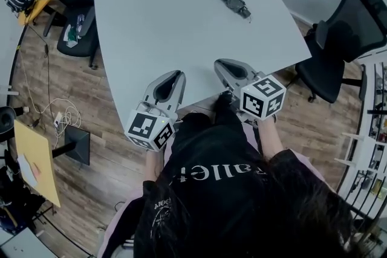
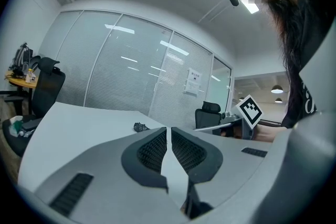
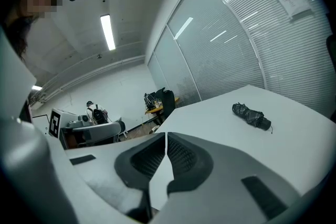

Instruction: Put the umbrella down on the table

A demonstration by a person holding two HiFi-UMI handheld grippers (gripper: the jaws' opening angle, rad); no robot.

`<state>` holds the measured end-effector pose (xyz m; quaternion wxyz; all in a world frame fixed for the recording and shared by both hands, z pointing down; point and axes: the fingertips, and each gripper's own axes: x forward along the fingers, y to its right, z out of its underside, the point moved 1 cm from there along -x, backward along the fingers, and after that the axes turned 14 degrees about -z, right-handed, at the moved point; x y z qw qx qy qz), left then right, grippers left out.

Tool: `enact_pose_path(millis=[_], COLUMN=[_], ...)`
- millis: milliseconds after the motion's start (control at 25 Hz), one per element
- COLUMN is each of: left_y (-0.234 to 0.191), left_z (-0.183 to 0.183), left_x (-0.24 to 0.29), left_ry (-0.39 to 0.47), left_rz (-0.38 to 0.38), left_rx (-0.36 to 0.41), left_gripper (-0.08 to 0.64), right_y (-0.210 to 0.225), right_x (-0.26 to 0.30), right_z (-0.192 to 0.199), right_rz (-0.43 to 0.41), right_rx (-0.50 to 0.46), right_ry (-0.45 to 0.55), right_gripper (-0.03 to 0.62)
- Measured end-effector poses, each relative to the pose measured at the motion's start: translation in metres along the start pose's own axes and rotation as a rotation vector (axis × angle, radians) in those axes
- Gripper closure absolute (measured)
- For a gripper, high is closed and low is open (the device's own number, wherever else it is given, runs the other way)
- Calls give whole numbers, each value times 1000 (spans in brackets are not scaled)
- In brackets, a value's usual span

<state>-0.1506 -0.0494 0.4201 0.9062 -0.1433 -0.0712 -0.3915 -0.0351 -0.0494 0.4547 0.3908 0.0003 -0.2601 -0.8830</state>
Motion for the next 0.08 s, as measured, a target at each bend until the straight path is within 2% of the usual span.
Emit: enact_pose_path(millis=[80], left_y=[0], left_z=[-1], left_x=[2], left_ry=[3], left_rz=[2], left_rx=[3], left_gripper=[528], right_y=[1], right_x=[0], right_z=[-1], right_rz=[-1], right_rx=[-1], right_ry=[0], right_gripper=[565])
